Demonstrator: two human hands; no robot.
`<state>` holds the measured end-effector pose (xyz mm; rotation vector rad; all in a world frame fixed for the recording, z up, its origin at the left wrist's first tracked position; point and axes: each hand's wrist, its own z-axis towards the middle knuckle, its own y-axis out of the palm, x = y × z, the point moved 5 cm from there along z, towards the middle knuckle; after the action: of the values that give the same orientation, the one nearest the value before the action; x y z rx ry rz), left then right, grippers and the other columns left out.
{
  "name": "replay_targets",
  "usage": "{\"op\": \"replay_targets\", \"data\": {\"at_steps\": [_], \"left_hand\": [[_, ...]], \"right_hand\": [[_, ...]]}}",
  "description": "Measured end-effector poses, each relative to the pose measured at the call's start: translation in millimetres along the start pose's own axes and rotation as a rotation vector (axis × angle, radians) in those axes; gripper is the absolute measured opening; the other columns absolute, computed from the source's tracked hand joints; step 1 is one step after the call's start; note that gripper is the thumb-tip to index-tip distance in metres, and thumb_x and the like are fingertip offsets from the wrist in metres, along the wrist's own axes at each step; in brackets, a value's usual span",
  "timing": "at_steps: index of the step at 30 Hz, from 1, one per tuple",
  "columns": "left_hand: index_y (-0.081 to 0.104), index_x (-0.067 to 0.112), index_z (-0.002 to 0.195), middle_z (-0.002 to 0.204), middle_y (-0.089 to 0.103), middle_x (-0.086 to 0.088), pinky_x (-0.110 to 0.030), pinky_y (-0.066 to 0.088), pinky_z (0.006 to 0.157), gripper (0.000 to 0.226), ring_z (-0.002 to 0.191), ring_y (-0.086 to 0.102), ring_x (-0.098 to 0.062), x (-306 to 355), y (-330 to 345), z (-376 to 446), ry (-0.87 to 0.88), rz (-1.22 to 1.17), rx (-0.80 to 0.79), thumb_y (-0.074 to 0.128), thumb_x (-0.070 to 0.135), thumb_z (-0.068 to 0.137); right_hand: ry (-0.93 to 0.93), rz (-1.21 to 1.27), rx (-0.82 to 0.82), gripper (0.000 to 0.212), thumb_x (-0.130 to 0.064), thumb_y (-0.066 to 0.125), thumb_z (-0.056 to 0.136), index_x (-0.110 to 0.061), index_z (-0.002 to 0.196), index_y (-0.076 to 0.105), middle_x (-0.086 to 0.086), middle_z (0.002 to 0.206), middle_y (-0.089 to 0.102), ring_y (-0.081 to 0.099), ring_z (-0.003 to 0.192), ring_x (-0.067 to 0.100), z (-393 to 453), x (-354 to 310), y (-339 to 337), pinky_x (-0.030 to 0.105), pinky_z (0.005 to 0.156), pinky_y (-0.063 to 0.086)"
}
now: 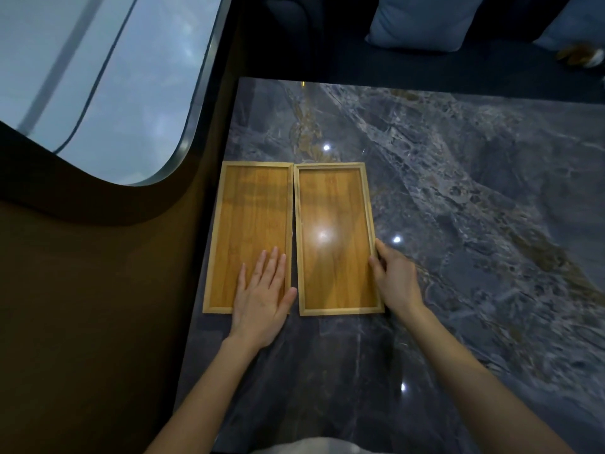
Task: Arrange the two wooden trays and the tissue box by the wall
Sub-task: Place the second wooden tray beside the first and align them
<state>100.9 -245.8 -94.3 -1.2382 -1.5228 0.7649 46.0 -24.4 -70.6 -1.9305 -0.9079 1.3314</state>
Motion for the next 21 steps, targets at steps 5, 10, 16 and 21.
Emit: {"op": "replay_targets", "data": {"at_steps": [5,10,16,21], "left_hand": [[-0.017,0.031,0.139,0.152,-0.018,0.005,-0.039,-0.014,0.114,0.074,0.141,-0.018,-0.014,0.6,0.3,-0.3,0.017,0.031,0.001,-0.01,0.066,0.075],[-0.014,0.034,0.14,0.152,-0.019,0.005,-0.035,-0.019,0.109,0.075,0.141,-0.019,-0.013,-0.1,0.2,0.0,0.024,0.041,0.013,-0.004,0.07,0.075],[-0.01,0.035,0.14,0.154,-0.013,0.004,-0.035,-0.018,0.109,0.074,0.142,-0.013,-0.015,-0.5,0.4,0.4,0.037,0.029,0.038,0.001,0.071,0.076],[-0.01,0.035,0.14,0.154,-0.013,0.004,-0.036,-0.017,0.11,0.075,0.143,-0.013,-0.015,-0.6,1.2,0.2,0.047,0.036,0.042,-0.002,0.071,0.075]], "right_hand": [[0.017,0.021,-0.016,0.044,-0.015,0.047,0.094,-0.005,0.136,0.043,0.018,0.134,0.055,0.052,0.123,0.029,0.0,2.1,1.3,0.033,0.105,0.037],[0.004,0.015,-0.017,0.043,-0.016,0.047,0.094,-0.007,0.136,0.045,0.018,0.129,0.059,0.054,0.118,0.029,-1.0,-2.2,3.8,0.034,0.101,0.039],[0.017,0.022,-0.023,0.041,-0.013,0.049,0.093,-0.005,0.133,0.047,0.02,0.128,0.059,0.054,0.118,0.03,-0.2,-2.0,1.9,0.034,0.102,0.038],[0.022,0.038,-0.026,0.04,-0.013,0.049,0.093,-0.005,0.132,0.048,0.02,0.127,0.06,0.055,0.117,0.031,-1.5,-2.7,1.3,0.033,0.101,0.038]]}}
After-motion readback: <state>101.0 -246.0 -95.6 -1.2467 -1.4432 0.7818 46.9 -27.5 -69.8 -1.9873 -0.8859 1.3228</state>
